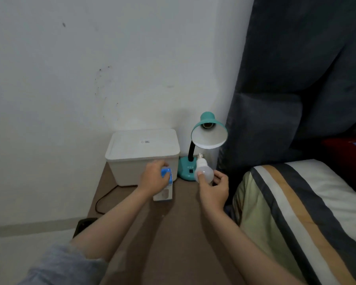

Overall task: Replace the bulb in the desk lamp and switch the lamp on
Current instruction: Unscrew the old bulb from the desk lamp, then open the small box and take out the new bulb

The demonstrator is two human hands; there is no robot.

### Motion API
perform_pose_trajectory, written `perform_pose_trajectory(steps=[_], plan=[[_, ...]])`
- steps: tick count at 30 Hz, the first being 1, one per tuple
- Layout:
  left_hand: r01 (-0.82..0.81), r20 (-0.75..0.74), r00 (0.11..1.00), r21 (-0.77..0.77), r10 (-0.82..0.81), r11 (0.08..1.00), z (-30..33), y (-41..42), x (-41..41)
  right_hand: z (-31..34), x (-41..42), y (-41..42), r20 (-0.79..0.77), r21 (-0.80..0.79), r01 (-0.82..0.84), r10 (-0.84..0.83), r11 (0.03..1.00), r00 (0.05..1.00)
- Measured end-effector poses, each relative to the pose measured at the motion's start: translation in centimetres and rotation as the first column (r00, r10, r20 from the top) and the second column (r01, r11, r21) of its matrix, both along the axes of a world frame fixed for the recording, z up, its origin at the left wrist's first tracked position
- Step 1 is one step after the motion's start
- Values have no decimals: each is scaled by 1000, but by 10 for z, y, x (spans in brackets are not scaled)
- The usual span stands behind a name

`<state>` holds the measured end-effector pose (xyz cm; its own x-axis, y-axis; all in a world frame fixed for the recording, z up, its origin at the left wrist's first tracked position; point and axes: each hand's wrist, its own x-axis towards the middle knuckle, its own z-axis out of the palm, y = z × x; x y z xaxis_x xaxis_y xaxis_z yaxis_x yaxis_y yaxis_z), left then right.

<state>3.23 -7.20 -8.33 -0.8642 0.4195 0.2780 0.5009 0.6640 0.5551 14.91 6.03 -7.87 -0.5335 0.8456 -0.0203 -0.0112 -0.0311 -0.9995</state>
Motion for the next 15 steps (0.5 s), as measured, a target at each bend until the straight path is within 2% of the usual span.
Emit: perform_pose_trajectory(steps=[4, 8, 15], plan=[[-117, 23, 992, -129, 121, 985, -26, -17, 8, -25, 16, -7, 250, 5, -161, 155, 987, 956], [-144, 2, 989, -93, 145, 985, -37, -19, 12, -43, 13, -8, 432, -5, -226, 206, 974, 878], [-150, 18, 989, 29, 150, 988, -42, -16, 17, -73, -27, -11, 423, -46, -205, 205, 978, 883]])
